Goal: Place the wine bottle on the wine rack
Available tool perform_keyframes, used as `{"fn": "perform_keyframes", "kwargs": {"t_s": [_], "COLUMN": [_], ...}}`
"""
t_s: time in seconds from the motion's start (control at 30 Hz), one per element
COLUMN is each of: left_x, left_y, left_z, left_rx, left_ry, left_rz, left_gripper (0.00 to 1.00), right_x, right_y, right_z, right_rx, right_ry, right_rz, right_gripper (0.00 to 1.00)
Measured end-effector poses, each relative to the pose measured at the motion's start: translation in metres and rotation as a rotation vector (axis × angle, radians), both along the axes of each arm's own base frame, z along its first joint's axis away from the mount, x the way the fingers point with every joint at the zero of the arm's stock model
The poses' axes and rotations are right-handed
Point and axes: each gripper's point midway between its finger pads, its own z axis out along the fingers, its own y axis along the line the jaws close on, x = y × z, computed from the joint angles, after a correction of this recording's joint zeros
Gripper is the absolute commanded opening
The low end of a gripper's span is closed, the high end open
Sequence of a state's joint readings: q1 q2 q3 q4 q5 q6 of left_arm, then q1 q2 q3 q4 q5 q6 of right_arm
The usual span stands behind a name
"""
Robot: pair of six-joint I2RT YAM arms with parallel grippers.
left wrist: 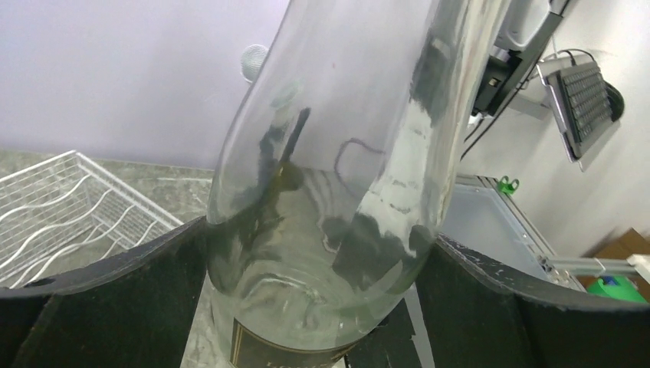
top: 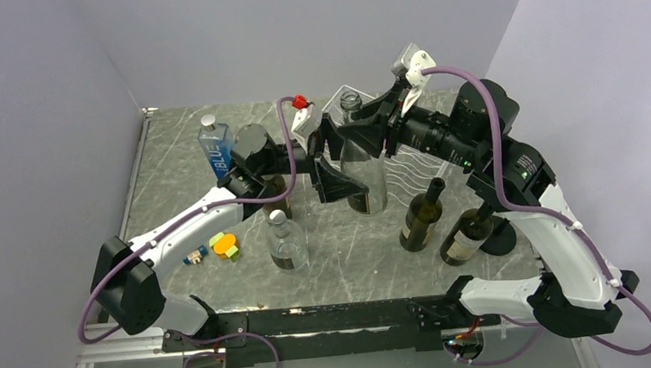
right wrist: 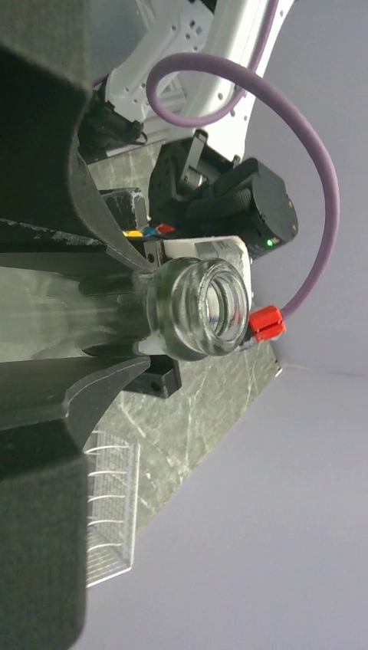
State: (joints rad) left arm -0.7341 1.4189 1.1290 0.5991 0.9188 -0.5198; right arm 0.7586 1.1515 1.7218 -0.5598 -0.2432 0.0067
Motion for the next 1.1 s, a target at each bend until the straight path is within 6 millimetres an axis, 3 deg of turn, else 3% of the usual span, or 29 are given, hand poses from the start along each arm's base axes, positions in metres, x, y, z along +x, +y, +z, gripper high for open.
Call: {"fn": "perform_keyframes", "kwargs": {"t_s": [0.3, 0.57, 0.9, 1.03, 1.07, 1.1], "left_x": [-0.017, -0.027, -0.024, -0.022, -0.021, -0.021], "left_y": [-0.001, 0.004, 0.005, 0.004, 0.003, 0.003], "left_z": [0.012, 0.025, 0.043, 0.047, 0.049, 0.051], "left_rx": [-0.024, -0.064, -0.127, -0.131, -0.132, -0.131], "left_ry": [-0.063, -0.130, -0.170, -0.178, -0.186, -0.192], "left_rz": [-0.087, -0.117, -0.078, -0.059, -0.056, -0.051], "left_gripper": [0.99, 0.99, 0.98, 0.61, 0.48, 0.26], "right_x": [-0.018, -0.031, -0.026, -0.026, -0.025, -0.025], "right_y": [0.008, 0.000, -0.002, -0.003, -0.004, -0.004], "right_z": [0.014, 0.039, 0.080, 0.087, 0.089, 0.090], "right_rx": [0.036, 0.158, 0.339, 0.363, 0.369, 0.373], "right_ry": [-0.041, -0.136, -0.230, -0.252, -0.255, -0.258], "right_rz": [0.106, 0.115, 0.079, 0.076, 0.073, 0.071], "right_gripper": [0.00, 0.00, 0.00, 0.00, 0.00, 0.00]}}
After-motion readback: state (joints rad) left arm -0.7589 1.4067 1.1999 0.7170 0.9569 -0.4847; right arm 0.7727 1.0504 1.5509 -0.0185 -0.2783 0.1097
